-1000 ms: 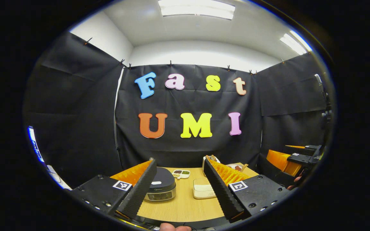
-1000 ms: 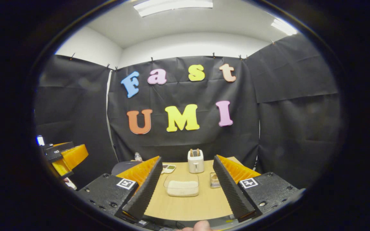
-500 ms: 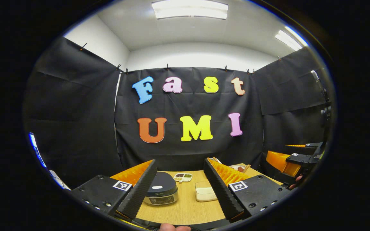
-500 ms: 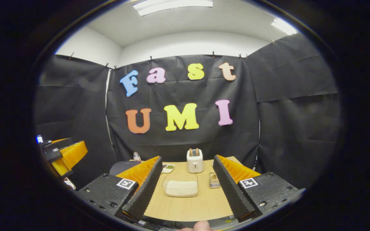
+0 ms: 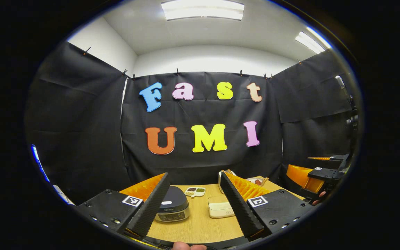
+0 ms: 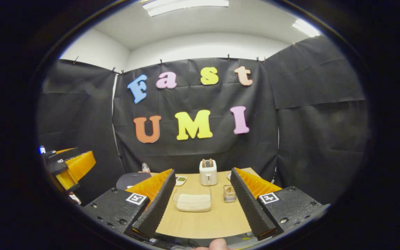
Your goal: Close the left gripper, press the button to open the rice cooker; take a wooden spoon from the chopstick holder with the right hand, scoop a spoonful of rice and pour it into the rice cooker, then put the wooden spoon back into the chopstick holder.
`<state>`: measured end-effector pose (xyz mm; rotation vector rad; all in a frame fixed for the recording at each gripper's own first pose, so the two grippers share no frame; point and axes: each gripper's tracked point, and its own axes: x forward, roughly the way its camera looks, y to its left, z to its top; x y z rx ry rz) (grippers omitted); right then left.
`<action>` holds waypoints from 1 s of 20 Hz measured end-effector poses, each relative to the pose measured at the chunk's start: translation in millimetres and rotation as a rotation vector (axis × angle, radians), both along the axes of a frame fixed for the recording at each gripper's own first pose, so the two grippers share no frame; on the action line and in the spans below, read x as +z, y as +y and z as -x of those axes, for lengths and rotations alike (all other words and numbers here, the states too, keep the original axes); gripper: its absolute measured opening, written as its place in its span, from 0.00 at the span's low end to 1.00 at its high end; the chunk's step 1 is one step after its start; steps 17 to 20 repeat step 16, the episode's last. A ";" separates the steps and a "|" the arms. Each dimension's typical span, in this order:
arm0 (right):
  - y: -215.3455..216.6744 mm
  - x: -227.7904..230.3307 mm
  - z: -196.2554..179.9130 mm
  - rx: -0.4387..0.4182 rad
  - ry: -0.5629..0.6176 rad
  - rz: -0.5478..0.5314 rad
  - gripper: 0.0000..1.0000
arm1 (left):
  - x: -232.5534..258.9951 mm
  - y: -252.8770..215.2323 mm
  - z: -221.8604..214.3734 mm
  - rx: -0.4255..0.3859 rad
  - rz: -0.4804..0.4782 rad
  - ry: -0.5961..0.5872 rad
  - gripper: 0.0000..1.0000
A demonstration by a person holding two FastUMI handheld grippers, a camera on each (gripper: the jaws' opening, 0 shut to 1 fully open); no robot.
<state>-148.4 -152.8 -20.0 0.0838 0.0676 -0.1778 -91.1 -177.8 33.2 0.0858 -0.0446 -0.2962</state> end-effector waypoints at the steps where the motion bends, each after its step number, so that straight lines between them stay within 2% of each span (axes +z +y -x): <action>1: -1.2 -0.8 0.5 -0.003 0.000 0.000 1.00 | -0.1 0.3 -0.9 0.001 -0.002 0.001 0.94; 2: -2.3 -1.0 -0.4 -0.005 0.000 -0.001 0.97 | -0.9 1.6 -0.5 0.006 -0.004 0.004 0.95; 4: -3.6 -2.1 0.4 -0.008 0.001 -0.002 1.00 | -0.4 1.6 -1.8 0.008 -0.003 0.008 0.96; 12: -6.4 -2.5 1.8 0.001 -0.004 0.013 1.00 | -2.5 -5.3 -3.3 0.009 0.005 0.013 0.96; 13: -6.8 -2.4 2.9 -0.002 -0.002 0.013 0.97 | -2.7 -5.3 -2.0 0.008 0.004 0.014 0.96; 15: -10.1 -4.6 2.6 -0.009 0.004 0.018 1.00 | -3.5 -7.6 -2.4 0.006 0.000 0.012 0.97; 16: -11.1 -4.7 2.4 -0.011 0.007 0.023 0.96 | -3.5 -8.1 -2.0 0.004 -0.002 0.011 0.97; 20: -11.1 -4.7 2.4 -0.011 0.007 0.023 0.96 | -3.5 -8.1 -2.0 0.004 -0.002 0.011 0.97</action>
